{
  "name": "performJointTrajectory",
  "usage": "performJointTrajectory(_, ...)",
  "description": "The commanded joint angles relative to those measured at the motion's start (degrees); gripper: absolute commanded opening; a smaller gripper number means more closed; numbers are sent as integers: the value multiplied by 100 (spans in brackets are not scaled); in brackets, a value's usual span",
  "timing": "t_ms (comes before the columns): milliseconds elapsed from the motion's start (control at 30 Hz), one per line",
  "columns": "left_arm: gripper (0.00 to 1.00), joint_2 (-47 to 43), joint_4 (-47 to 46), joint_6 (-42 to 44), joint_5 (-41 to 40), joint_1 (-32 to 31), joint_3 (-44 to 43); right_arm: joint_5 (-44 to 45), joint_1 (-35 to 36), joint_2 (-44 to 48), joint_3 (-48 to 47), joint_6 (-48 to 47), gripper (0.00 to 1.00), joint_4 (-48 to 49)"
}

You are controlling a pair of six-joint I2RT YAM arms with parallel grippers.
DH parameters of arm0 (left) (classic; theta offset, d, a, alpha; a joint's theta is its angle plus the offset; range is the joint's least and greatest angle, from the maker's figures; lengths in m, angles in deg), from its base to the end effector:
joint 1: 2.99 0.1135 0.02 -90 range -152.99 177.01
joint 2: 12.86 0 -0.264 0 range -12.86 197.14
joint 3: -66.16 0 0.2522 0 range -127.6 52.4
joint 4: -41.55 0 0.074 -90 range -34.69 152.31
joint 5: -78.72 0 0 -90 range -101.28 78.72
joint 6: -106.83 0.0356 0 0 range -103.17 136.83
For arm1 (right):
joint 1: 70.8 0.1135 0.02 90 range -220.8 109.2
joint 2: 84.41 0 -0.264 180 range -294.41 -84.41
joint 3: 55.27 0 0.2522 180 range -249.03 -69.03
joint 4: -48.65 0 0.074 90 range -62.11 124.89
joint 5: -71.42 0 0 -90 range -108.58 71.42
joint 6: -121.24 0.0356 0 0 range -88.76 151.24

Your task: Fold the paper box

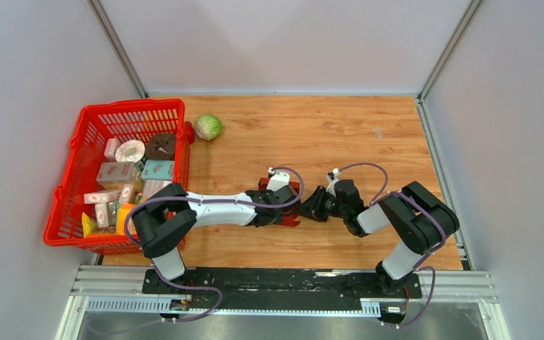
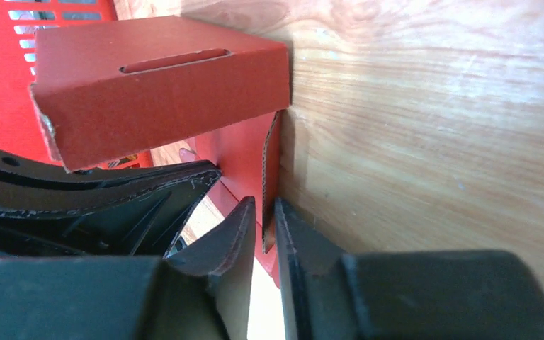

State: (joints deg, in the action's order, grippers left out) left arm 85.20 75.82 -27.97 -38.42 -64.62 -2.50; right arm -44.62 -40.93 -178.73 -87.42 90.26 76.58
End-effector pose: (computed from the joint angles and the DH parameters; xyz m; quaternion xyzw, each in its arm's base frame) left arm 0.1681 -0.2770 0.1564 0.0857 0.9442 -0.0405 0.3156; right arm 0.2049 0.1357 0.0941 0.1148 0.8600 0.4612 0.1858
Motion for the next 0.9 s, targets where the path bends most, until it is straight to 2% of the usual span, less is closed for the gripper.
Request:
performJointTrajectory(0, 11, -304, -423, 294, 182, -147, 276, 73, 10, -43, -41, -40, 18, -351)
performJointTrajectory(33, 17, -644, -843, 426, 165, -252, 538, 21, -7, 10, -163, -75, 10, -537)
performJointTrajectory(67, 22, -822, -995, 576, 139, -332, 646, -58, -33, 63, -217, -93, 8, -705)
performJointTrajectory(100, 35, -980, -1101, 890, 147, -524, 716, -215, -103, 168, -270, -171, 5, -1124)
performJointTrajectory(167, 45, -1271, -998, 1208, 130, -692, 656, -383, -191, 247, -664, -434, 0, -1854)
performJointTrajectory(200, 48, -1307, -849, 1558, 130, -789, 551, -593, -288, 291, -814, -697, 0, -2536)
performJointTrajectory(267, 49, -1325, -304, 2007, -71, -1148, 174, -840, -446, 335, -1042, -909, 0, -3024)
performJointTrajectory(300, 50, -1290, -93, 2619, -203, -1307, 7, -1015, -612, 414, -1096, -997, 0, -3453)
performJointTrajectory(333, 52, -1185, 265, 2964, -335, -1691, -308, -1086, -692, 432, -1175, -1268, 0, -3710)
performJointTrajectory(400, 59, -983, 663, 3780, -783, -1975, -652, -1340, -868, 441, -1412, -1507, 0, -4360)
performJointTrajectory(433, 59, -738, 986, 3985, -898, -2072, -941, -1429, -912, 441, -1430, -1560, 0, -4432)
performJointTrajectory(600, 59, -69, 1464, 4899, -1189, -2187, -1445, -2026, -1062, 493, -1387, -1447, 0, -4477)
performJointTrajectory(867, 55, 81, 1552, 5472, -22, -2178, -1647, -2353, -1123, 1003, -1184, -1200, 0, -4547)
